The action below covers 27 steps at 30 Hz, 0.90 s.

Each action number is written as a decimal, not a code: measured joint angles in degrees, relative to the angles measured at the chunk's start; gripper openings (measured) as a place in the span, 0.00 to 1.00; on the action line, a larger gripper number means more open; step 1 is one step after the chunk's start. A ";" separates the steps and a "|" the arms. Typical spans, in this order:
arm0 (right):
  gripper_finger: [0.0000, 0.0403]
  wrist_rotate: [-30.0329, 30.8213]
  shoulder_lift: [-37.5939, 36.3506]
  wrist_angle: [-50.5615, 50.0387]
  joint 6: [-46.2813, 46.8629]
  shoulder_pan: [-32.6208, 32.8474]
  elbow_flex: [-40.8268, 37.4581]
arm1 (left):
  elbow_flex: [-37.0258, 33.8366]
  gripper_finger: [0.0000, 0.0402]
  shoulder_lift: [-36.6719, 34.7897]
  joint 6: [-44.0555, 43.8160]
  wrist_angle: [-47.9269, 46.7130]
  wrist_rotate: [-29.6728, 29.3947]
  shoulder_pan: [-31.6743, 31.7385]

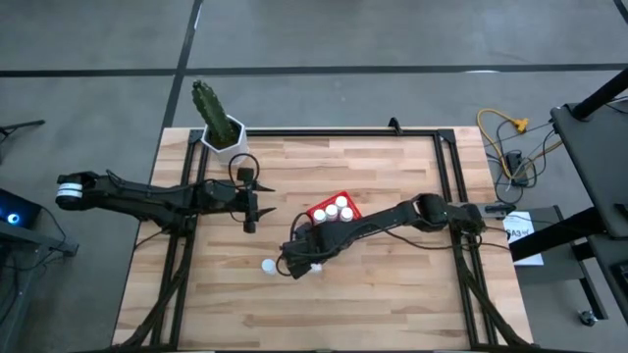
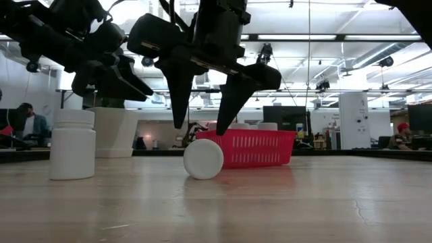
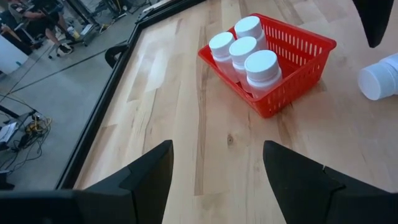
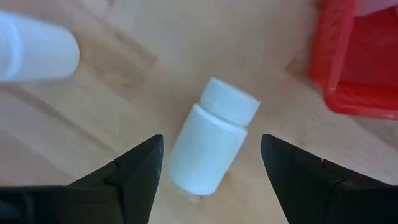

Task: Pick and place pill bottles into a basket
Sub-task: Put the white pill bottle into the red bin

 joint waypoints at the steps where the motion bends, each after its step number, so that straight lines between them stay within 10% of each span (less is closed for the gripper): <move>1: 0.65 0.65 0.00 0.00 0.67 0.09 0.00 | 0.00 0.57 0.00 0.00 0.00 0.00 0.00; 27: 0.65 -3.44 -0.02 6.27 6.78 0.57 -5.14 | -0.02 0.57 -0.02 0.02 0.01 0.01 0.01</move>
